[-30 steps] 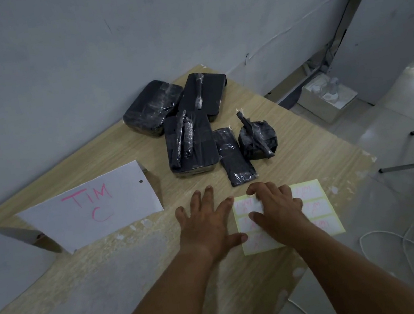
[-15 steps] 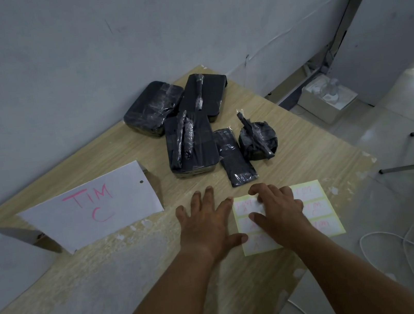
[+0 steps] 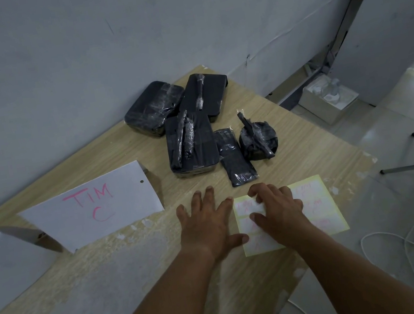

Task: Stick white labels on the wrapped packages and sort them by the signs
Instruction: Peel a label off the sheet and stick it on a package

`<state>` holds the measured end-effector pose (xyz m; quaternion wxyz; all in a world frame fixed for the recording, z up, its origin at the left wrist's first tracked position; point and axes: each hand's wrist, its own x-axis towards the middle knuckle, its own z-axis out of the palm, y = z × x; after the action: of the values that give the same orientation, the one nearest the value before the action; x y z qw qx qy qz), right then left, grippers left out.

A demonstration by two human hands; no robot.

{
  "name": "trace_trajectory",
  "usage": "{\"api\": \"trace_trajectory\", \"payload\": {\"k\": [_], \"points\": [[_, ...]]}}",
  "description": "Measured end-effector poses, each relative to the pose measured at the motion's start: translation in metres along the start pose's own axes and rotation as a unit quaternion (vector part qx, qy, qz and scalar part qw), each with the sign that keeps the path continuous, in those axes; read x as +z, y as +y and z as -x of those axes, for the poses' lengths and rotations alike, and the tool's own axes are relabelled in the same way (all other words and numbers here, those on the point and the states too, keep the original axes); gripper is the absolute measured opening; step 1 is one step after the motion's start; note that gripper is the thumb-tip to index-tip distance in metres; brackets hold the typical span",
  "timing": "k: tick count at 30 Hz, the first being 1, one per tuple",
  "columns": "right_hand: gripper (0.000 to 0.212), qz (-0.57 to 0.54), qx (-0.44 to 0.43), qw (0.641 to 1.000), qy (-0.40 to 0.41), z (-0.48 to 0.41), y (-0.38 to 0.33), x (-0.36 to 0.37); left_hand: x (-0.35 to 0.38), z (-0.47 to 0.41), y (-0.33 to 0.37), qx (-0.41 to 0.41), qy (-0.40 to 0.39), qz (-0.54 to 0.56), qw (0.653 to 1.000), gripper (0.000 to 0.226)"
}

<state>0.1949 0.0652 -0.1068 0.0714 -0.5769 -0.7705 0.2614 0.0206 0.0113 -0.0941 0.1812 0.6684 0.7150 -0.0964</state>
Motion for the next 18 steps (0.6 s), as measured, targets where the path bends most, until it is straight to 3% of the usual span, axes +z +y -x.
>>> {"api": "trace_trajectory", "payload": {"k": [5,11,18], "points": [[0.046,0.002,0.005,1.0,-0.019,-0.002,0.002,-0.002,0.0,0.0,0.002,-0.001,0.0,0.001,1.0,0.099],[0.048,-0.008,0.01,0.999,0.047,0.007,0.003,0.0,0.006,0.005,-0.002,0.001,-0.002,0.0,1.0,0.108],[0.056,-0.021,0.017,0.999,0.04,0.006,0.005,-0.001,-0.005,-0.008,0.02,0.048,0.039,0.019,0.998,0.084]]}}
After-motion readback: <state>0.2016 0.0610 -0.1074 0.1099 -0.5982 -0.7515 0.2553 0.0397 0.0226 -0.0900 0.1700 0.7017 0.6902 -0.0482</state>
